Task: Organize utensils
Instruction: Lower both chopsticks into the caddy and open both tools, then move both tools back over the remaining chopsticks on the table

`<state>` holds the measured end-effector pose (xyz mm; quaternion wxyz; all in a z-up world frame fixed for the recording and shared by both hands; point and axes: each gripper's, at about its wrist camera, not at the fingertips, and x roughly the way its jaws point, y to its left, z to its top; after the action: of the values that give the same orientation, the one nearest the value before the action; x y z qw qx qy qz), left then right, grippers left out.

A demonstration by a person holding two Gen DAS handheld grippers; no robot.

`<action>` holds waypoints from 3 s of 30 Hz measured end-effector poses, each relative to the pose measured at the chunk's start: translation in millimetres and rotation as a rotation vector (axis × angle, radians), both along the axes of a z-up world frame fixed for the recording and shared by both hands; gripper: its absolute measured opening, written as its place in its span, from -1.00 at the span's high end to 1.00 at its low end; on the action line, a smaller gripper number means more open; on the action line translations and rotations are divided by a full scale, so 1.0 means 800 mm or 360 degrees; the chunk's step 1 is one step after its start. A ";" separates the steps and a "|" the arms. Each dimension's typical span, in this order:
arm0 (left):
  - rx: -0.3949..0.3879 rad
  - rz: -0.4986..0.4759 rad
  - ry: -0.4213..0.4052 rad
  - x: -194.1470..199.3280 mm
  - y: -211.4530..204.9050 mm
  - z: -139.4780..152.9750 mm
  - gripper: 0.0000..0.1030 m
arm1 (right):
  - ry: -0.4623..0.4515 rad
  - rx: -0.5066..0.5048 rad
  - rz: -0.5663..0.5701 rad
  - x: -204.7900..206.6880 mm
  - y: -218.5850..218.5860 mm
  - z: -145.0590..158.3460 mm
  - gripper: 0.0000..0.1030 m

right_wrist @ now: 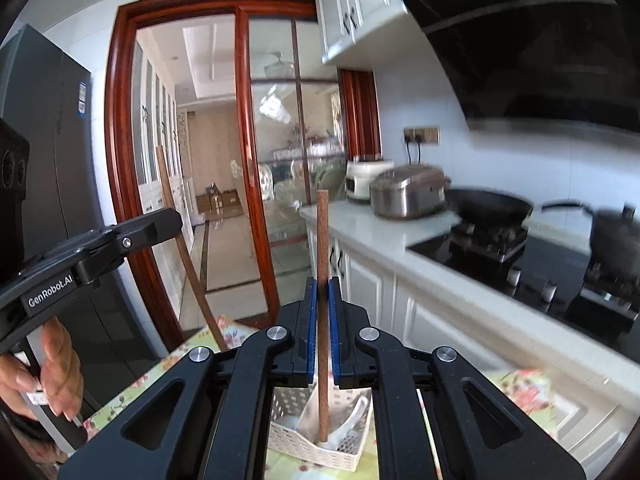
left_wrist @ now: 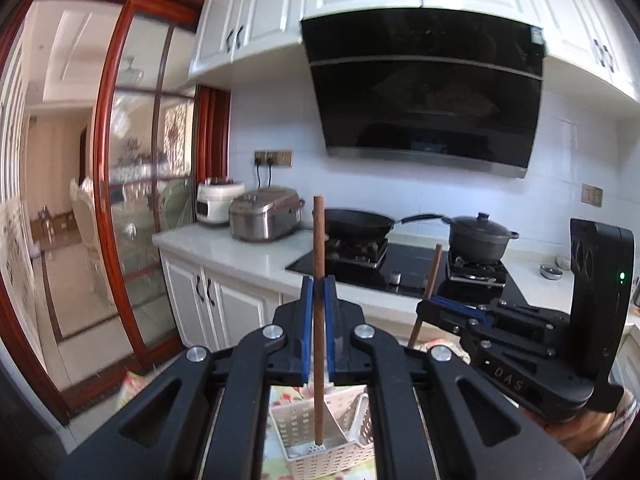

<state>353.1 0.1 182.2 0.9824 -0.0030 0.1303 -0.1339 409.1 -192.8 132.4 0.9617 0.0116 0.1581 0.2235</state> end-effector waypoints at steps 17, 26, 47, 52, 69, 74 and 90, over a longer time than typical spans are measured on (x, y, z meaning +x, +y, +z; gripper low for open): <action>-0.0071 0.0099 0.0473 0.088 0.047 -0.158 0.85 | 0.0382 -0.0072 0.0016 0.086 0.032 -0.110 0.76; -0.0044 0.0222 0.0365 0.023 0.081 -0.130 0.52 | 0.0309 -0.0041 -0.0027 0.035 0.006 -0.085 0.48; 0.0041 0.0231 0.0442 -0.193 0.047 -0.248 -0.90 | 0.0389 0.0014 0.0004 -0.187 -0.019 -0.199 -0.29; -0.0009 0.0219 0.0544 -0.202 0.046 -0.291 -0.90 | 0.0519 0.0038 -0.0001 -0.192 -0.023 -0.248 -0.29; 0.0050 0.0340 0.0609 -0.204 0.059 -0.338 -0.90 | 0.0750 -0.0306 -0.0026 -0.146 0.038 -0.315 0.43; 0.0049 0.0344 0.0603 -0.205 0.063 -0.337 -0.90 | 0.0784 -0.0389 -0.0039 -0.131 0.054 -0.324 0.55; 0.0083 0.0313 0.0808 -0.174 0.054 -0.346 -0.88 | 0.0758 -0.0479 -0.0097 -0.139 0.049 -0.326 0.84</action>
<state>214.2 43.1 -94.9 0.9263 -0.0239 0.3749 -0.0293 298.0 -154.0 -128.7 0.8947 -0.0742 0.4106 0.1595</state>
